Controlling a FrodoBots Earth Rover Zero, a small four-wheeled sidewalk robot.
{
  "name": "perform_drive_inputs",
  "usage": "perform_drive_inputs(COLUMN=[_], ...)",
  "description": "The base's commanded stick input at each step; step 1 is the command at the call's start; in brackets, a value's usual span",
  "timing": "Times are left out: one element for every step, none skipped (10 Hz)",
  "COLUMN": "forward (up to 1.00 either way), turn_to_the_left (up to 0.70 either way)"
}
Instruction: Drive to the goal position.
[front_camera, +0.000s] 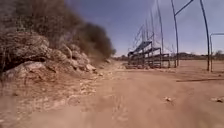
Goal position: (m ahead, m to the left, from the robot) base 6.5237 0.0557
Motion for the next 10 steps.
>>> perform_drive_inputs(forward=[1.00,1.00,1.00,1.00,1.00,1.00,1.00,1.00,1.00,1.00], turn_to_the_left=[0.00,-0.04,-0.17,-0.27,-0.27,-0.26,-0.14,-0.03,0.00,0.00])
